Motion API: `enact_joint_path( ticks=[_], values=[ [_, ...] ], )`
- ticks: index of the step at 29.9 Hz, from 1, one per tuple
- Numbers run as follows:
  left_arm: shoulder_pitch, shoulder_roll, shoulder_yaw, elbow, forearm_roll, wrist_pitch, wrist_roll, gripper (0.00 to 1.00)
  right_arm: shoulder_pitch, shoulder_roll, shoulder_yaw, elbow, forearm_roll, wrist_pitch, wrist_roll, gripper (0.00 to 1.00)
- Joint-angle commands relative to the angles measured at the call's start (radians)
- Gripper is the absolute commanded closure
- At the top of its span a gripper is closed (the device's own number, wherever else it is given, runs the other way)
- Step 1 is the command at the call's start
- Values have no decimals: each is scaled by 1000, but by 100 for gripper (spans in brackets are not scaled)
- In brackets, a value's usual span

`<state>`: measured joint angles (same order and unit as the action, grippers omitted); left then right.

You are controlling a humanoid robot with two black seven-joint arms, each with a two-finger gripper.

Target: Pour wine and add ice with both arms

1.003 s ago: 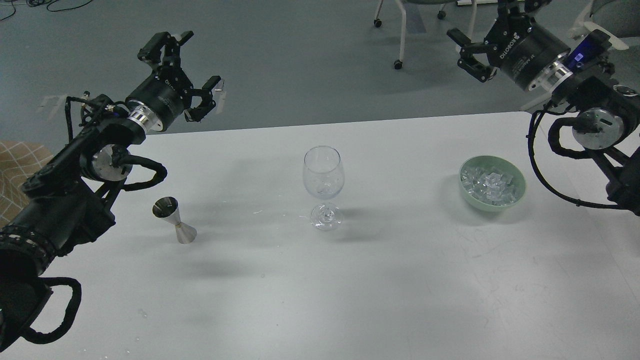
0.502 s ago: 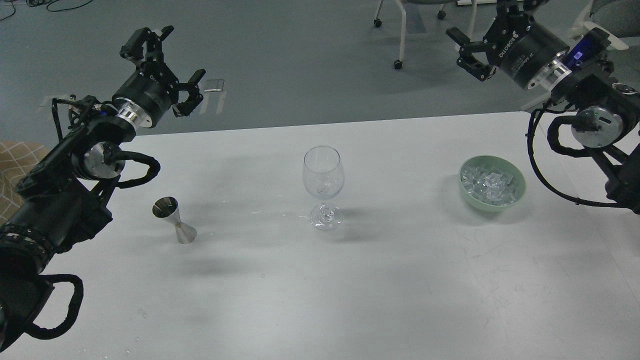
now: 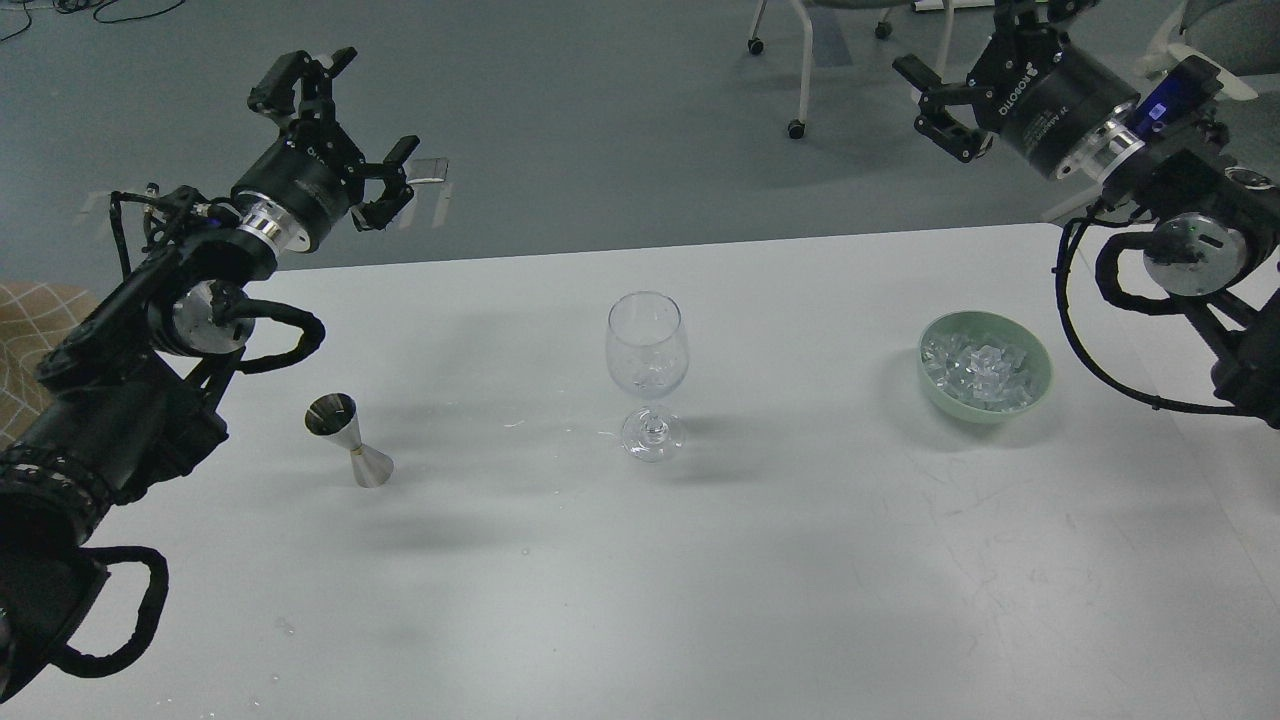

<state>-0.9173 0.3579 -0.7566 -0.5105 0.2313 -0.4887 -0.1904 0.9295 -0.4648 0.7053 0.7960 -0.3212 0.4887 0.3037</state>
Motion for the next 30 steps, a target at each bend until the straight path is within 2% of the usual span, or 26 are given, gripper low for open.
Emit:
enact_joint_path(
  ticks=[1,12,19,30],
  values=[
    [-2,1,-4,0,-1,0,8,2,0,-3,0,2,1,0,-2,0],
    [3,12,-7,-16,-6,0,19,3,0,5,0,3,1,0,-6,0],
    [2,12,-9,-17,-38,0,77,2,2,-1,0,2,1,0,-9,0],
    [8,16,-9,-52,-41,0,77,2,2,3,0,0,1,0,-8,0]
  ],
)
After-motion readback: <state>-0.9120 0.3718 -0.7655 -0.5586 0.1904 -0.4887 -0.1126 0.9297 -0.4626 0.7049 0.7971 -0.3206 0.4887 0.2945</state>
